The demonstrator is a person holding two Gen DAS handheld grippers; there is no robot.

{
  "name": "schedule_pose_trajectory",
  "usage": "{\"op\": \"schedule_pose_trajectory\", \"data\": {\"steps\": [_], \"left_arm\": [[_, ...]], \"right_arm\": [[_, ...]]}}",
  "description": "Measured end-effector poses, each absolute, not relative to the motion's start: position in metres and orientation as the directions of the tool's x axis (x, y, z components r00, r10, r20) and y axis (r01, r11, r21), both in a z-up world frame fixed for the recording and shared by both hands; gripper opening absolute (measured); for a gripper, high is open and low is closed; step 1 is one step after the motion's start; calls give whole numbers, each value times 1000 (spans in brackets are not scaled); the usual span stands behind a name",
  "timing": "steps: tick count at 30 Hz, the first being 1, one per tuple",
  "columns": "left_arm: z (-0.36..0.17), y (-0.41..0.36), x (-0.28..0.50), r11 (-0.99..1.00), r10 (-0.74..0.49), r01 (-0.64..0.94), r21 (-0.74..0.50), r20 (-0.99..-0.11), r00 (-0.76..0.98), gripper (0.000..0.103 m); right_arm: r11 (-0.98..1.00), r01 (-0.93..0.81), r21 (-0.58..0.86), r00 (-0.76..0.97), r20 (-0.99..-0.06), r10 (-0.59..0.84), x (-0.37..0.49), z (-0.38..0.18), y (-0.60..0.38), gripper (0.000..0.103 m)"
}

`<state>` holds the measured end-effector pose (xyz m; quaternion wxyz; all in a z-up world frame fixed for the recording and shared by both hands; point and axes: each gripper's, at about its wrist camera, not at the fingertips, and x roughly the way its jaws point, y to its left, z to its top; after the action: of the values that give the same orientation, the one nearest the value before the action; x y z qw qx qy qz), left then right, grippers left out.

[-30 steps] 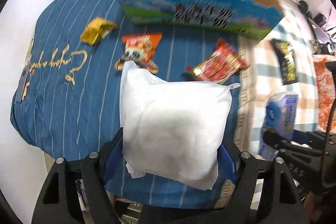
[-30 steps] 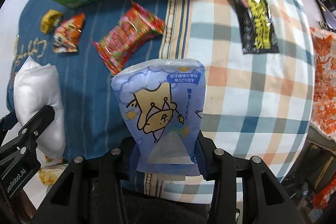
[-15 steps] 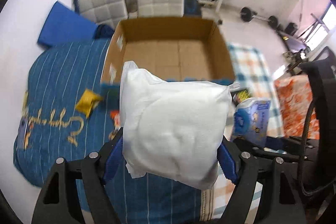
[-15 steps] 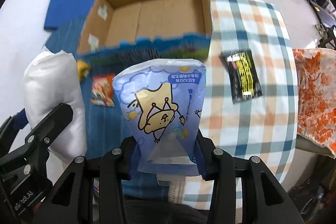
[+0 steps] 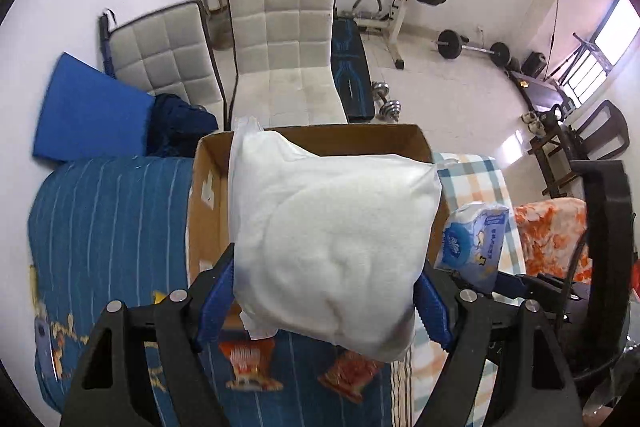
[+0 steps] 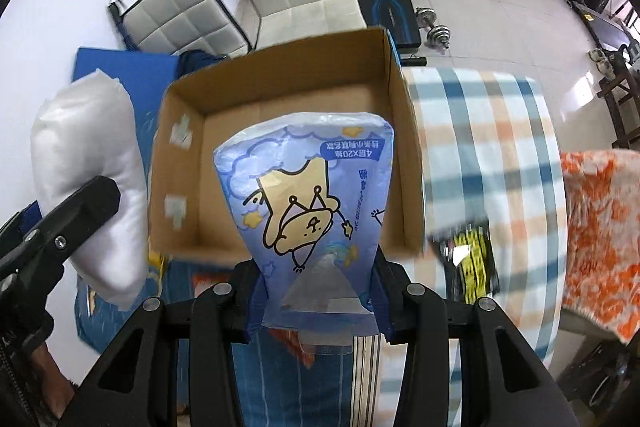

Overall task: Organize soft objects
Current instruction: 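Carry both packs into the box and open both grippers to release them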

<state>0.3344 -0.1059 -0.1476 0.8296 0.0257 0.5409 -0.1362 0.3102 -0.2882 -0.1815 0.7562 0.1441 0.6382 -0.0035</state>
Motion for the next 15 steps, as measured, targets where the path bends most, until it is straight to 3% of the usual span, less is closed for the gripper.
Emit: {"op": "schedule_pose_trajectory", "data": {"steps": [6, 15], "left_arm": [[-207, -105, 410, 962, -232, 194, -191, -948, 219, 77], [-288, -120, 466, 965, -226, 140, -220, -974, 28, 78]], "right_arm": [[954, 225, 197, 130, -977, 171, 381, -225, -291, 46], [962, 210, 174, -17, -983, 181, 445, -310, -288, 46]]}}
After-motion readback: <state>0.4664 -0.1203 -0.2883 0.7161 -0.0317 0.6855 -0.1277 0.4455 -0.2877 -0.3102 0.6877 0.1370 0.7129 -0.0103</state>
